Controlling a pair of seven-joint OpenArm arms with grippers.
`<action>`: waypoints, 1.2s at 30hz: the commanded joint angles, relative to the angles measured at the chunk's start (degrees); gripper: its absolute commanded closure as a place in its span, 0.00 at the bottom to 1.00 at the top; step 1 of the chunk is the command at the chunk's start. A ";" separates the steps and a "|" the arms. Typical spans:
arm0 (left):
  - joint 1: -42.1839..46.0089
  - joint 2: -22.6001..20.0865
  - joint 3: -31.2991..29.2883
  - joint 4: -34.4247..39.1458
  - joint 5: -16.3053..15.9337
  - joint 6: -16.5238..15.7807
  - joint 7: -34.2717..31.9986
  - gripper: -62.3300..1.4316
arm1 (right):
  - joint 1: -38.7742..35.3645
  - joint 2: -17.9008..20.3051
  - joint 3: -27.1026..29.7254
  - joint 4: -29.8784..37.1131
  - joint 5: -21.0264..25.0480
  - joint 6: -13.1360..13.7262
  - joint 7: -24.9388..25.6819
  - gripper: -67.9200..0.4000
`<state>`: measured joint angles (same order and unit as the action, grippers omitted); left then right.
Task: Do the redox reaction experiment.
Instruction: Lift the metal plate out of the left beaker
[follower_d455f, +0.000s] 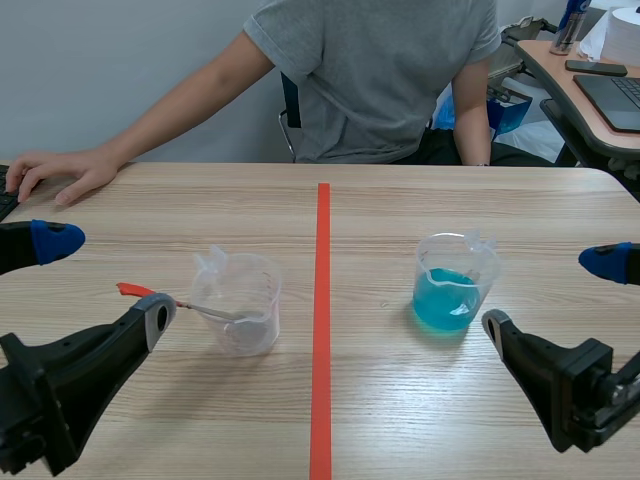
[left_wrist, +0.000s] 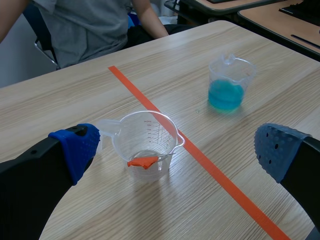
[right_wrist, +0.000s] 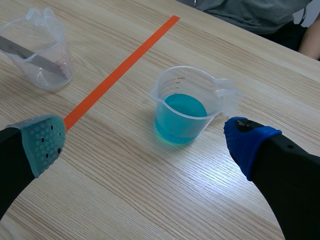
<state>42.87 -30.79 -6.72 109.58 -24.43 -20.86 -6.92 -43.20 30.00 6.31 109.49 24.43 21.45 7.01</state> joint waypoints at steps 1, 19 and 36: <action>0.11 0.28 -0.37 0.76 -0.33 0.11 -0.61 0.00 | 0.33 0.61 0.48 0.92 0.35 -0.15 0.63 0.00; 0.11 0.28 -0.37 0.76 -0.33 0.11 -0.61 0.00 | 0.33 0.61 0.48 0.92 0.35 -0.17 0.61 0.00; 6.88 0.09 -6.71 -2.23 0.28 2.29 -1.05 0.00 | 0.33 0.61 0.48 0.92 0.26 -0.15 0.20 0.00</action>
<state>48.84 -30.81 -12.88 107.44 -23.79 -18.55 -7.14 -43.20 30.02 6.31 109.49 24.43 21.45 6.35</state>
